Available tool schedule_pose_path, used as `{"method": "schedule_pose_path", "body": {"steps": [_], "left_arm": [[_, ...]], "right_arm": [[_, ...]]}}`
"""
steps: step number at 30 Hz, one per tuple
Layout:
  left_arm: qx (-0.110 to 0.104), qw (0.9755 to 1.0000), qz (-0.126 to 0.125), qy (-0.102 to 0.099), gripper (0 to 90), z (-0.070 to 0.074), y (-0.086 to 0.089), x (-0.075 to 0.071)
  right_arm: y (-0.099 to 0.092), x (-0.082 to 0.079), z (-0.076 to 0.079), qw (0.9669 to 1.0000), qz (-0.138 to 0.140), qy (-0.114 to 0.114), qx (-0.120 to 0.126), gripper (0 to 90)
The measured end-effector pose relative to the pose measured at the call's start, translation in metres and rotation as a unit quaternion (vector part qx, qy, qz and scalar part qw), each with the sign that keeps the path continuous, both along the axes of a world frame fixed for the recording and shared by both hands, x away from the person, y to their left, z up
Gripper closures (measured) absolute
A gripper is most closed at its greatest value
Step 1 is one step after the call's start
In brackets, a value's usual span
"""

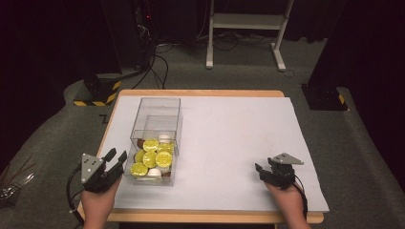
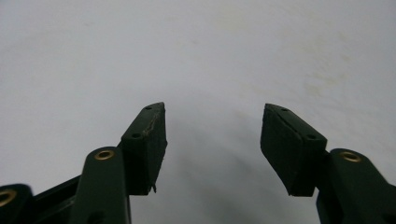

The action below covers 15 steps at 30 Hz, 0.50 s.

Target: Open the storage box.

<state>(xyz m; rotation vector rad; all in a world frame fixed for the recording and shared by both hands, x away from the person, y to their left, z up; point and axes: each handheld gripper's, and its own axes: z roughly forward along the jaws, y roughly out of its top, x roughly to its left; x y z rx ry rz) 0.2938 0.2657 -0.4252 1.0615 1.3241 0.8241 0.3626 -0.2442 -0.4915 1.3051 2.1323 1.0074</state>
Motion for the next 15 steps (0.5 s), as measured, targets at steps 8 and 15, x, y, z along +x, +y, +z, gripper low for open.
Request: {"method": "schedule_pose_path", "body": {"steps": [8,15], "left_arm": [[0.007,0.9999,-0.005,0.010,56.4,-0.012,0.022,0.014],[-0.004,0.9999,-0.002,0.011,53.6,-0.027,0.039,0.020]], "right_arm": [[0.039,-0.013,0.029,0.9986,0.038,-0.035,0.009,41.8],[0.071,-0.018,0.045,0.9956,0.062,-0.067,0.022,45.4]]}}
